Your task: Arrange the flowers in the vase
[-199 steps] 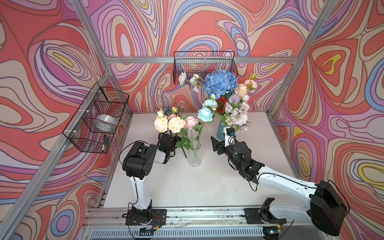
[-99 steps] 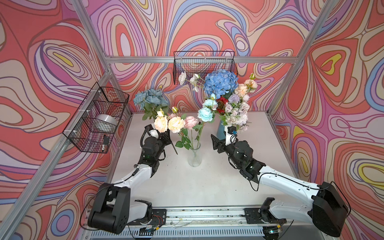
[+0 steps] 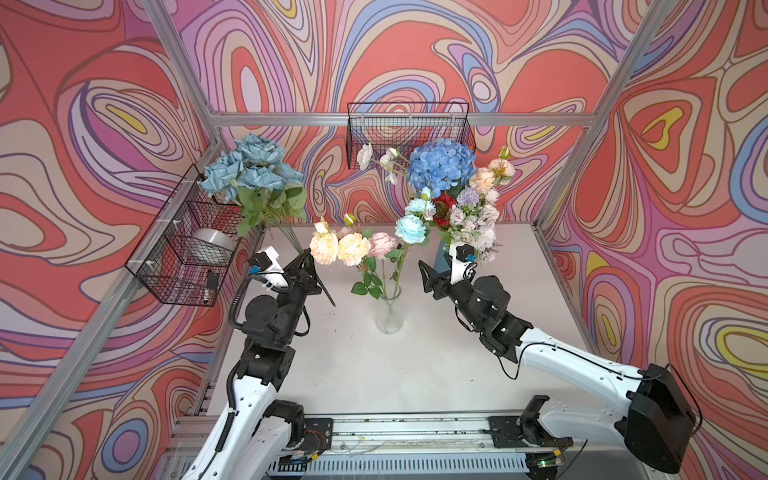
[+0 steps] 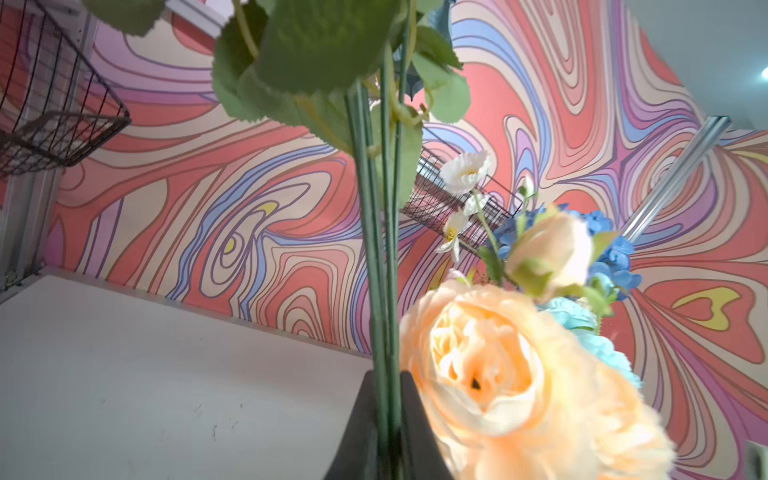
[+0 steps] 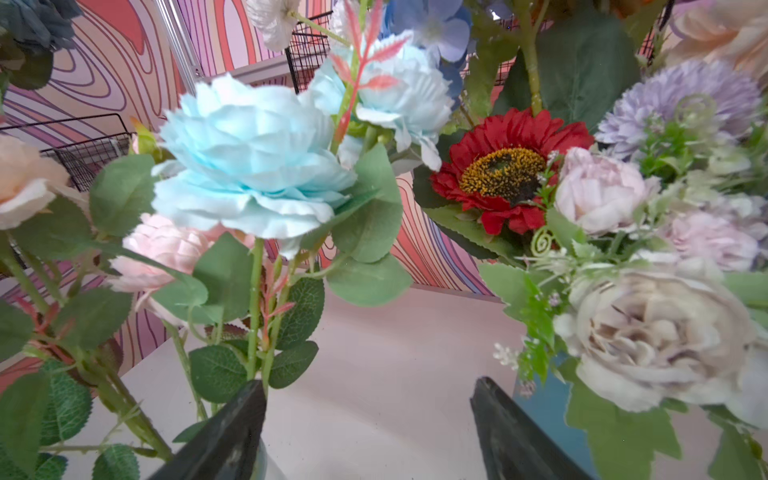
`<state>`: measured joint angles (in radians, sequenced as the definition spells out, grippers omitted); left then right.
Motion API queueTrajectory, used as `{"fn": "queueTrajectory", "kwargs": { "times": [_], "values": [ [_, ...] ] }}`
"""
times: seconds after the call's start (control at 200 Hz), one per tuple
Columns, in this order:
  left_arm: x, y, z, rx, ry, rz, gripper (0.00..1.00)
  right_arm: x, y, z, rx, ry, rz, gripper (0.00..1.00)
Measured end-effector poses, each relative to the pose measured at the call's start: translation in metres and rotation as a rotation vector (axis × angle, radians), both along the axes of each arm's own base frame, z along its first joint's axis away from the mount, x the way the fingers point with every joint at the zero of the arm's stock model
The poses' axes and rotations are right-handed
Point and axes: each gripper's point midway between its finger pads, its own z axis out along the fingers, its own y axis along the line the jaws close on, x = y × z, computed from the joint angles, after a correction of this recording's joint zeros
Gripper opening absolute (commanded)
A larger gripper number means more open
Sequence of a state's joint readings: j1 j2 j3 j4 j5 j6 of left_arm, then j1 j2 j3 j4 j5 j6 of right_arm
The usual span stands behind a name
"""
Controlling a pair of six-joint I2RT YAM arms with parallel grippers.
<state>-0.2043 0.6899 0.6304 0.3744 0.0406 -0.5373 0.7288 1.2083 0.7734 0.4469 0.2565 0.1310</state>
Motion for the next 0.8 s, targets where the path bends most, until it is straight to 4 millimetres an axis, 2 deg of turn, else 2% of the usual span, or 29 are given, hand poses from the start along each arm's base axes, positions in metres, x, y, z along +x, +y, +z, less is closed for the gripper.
{"fn": "queueTrajectory", "kwargs": {
  "times": [0.07,0.19,0.521,0.666,0.801],
  "values": [
    [-0.009,-0.006,0.013,0.011,-0.039,-0.034,0.0,-0.001,0.005,0.011,0.005,-0.015,0.025,0.8],
    [-0.021,-0.025,0.024,0.036,-0.081,-0.125,0.0,-0.004,0.012,0.033,0.014,-0.046,0.068,0.8],
    [-0.05,-0.106,0.047,0.148,-0.193,-0.465,0.0,-0.029,0.037,0.099,0.036,-0.14,0.27,0.79],
    [-0.046,-0.14,0.043,0.177,-0.212,-0.569,0.0,-0.042,0.05,0.128,0.05,-0.176,0.379,0.79],
    [-0.036,-0.173,0.023,0.225,-0.176,-0.634,0.0,-0.056,0.061,0.134,0.058,-0.176,0.482,0.78]
  ]
}}
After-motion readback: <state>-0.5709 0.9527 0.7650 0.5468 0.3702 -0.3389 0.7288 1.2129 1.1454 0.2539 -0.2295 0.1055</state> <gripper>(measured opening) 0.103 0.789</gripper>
